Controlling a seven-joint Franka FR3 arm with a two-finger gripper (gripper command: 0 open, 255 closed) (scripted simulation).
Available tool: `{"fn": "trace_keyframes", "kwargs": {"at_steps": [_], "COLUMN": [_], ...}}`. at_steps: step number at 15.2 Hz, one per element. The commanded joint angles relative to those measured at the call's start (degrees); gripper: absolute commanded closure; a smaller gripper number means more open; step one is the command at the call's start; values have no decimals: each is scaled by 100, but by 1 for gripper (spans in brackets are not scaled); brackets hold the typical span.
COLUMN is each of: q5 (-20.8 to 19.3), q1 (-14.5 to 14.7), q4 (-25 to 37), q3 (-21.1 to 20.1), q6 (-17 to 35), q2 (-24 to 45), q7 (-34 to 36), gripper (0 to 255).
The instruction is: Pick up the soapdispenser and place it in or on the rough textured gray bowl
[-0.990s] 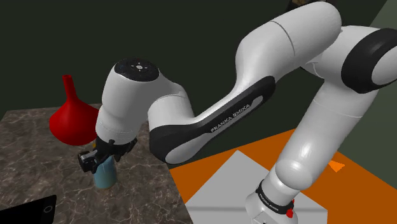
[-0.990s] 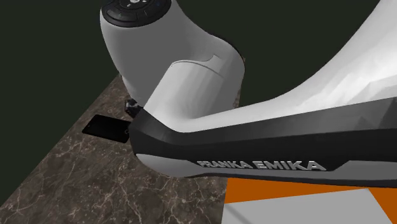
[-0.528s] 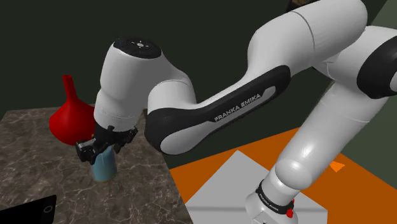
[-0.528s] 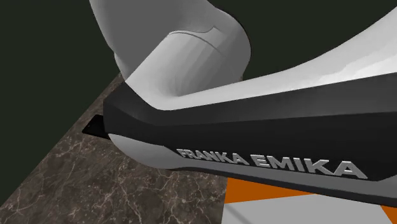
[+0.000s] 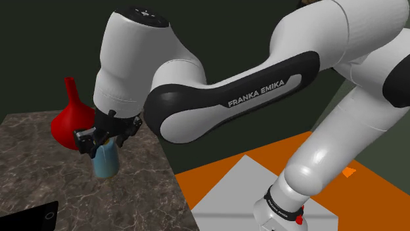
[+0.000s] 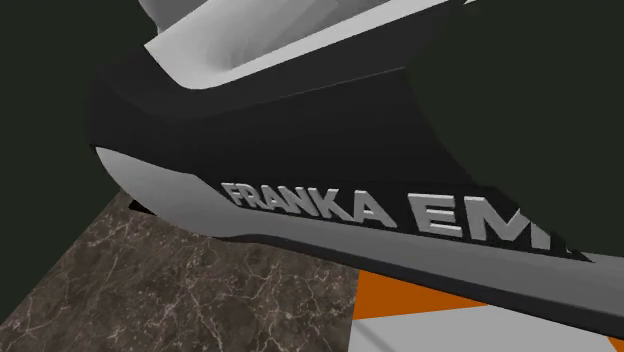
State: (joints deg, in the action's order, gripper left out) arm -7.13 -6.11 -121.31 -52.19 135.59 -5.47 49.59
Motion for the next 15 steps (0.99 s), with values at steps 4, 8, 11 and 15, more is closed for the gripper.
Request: {"fn": "trace_keyframes", "kwargs": {"at_steps": [4,8,11,15], "q5": [230,346,253,69], "q1": [33,51,-116,-328], "q4": [265,461,624,938], "q3": [75,127,304,507], "q6": [-358,-609,-597,-622], "q2": [-168,-259,-38,337], "q7": [-198,-306,-616,-974], "gripper": [255,255,255,255]}}
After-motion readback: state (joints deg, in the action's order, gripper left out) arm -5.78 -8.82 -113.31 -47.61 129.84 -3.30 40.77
